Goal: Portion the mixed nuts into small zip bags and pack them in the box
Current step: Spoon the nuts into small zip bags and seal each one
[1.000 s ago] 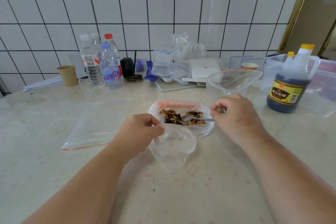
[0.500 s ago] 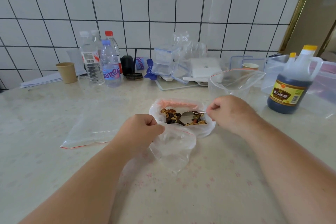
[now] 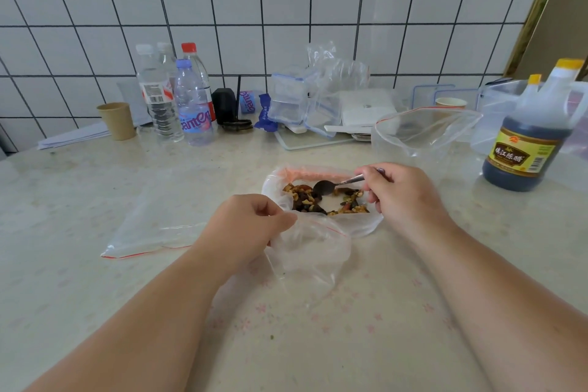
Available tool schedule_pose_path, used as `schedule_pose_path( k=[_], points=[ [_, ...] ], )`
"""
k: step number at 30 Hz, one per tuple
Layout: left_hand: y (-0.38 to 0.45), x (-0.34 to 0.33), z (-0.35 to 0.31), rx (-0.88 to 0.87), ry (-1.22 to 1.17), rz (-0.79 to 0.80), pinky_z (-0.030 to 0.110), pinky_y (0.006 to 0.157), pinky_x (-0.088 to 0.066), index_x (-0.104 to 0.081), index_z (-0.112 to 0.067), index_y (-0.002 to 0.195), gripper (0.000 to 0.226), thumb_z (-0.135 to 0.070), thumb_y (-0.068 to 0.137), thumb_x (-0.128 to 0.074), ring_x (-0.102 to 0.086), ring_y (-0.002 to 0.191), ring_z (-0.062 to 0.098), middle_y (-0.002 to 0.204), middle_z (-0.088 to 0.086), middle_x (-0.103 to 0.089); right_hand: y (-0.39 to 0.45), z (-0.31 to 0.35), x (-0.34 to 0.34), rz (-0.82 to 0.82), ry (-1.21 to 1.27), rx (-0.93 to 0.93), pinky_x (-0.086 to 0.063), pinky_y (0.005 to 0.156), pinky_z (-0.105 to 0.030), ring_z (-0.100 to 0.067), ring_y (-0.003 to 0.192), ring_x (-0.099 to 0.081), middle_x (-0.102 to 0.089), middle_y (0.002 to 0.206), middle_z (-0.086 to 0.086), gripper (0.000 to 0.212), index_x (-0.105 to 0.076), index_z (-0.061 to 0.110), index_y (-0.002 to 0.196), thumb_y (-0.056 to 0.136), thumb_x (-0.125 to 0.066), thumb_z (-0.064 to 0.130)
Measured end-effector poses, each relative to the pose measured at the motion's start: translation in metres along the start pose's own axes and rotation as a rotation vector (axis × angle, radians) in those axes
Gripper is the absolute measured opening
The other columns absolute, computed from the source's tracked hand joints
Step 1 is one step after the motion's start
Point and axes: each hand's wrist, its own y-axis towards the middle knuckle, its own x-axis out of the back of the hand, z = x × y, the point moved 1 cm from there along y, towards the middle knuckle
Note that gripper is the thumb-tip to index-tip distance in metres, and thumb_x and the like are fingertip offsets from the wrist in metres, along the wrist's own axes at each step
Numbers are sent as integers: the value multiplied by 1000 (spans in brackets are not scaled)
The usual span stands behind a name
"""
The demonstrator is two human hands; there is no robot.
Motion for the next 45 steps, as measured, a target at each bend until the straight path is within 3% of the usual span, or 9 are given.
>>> schedule_pose_path(
  k=[7, 12, 17, 21, 26, 34, 40, 45],
  points=[
    [6, -2, 8, 18, 59, -57, 20, 44, -41, -75, -32, 70, 16, -42, 83, -79, -49, 38, 2, 50, -12, -62, 4, -10, 2, -15, 184, -116, -44, 60, -33, -10, 51, -50, -60, 58, 7, 25, -74, 17, 77, 93, -54, 20],
    [7, -6, 11, 16, 64, -72, 20, 47, -38, -74, -30, 70, 16, -41, 82, -78, -48, 38, 0, 50, -12, -62, 5, -12, 0, 59, 320, -182, -36, 43, -21, -10, 46, -45, -60, 61, 1, 27, -75, 13, 76, 94, -55, 13],
    [7, -5, 11, 34, 0, -30, 23, 49, -36, -72, -23, 69, 25, -43, 85, -75, -44, 37, 6, 50, -10, -60, 8, -16, 1, 81, 457, -313, -30, 35, -19, -7, 41, -44, -56, 55, 0, 23, -70, 4, 79, 93, -52, 5],
    [7, -3, 11, 34, -13, -14, 24, 48, -34, -74, -25, 70, 26, -46, 85, -78, -42, 37, 4, 49, -11, -58, 6, -15, 0, 94, 547, -397, -36, 35, -16, -4, 37, -46, -55, 48, 1, 21, -67, 2, 82, 94, -50, 3],
    [6, -5, 11, 22, 33, -44, 21, 48, -38, -74, -27, 69, 24, -43, 86, -78, -46, 37, 4, 50, -10, -62, 6, -14, -3, 39, 705, -478, -38, 35, -15, -4, 36, -45, -49, 59, -5, 23, -61, 1, 80, 97, -47, 1],
    [8, -6, 13, 28, 22, -89, 21, 45, -35, -70, -23, 67, 26, -38, 87, -74, -44, 38, 9, 49, -9, -62, 4, -8, 3, 16, 775, -456, -38, 36, -15, -5, 40, -45, -51, 56, -2, 25, -67, 3, 79, 97, -49, 6],
    [7, -5, 12, 29, -7, -109, 25, 52, -37, -69, -18, 70, 26, -37, 87, -72, -44, 39, 12, 50, -8, -63, -4, 4, 10, 134, 837, -399, -26, 32, -17, -7, 37, -39, -49, 51, -1, 24, -64, 1, 78, 96, -49, 7],
    [7, -7, 12, 20, 21, -111, 25, 52, -40, -68, -24, 71, 26, -41, 90, -70, -50, 43, 10, 52, -9, -65, -12, 8, 7, 259, 698, -225, -27, 35, -19, -9, 41, -40, -50, 56, -3, 26, -70, 2, 78, 97, -55, 12]
  ],
)
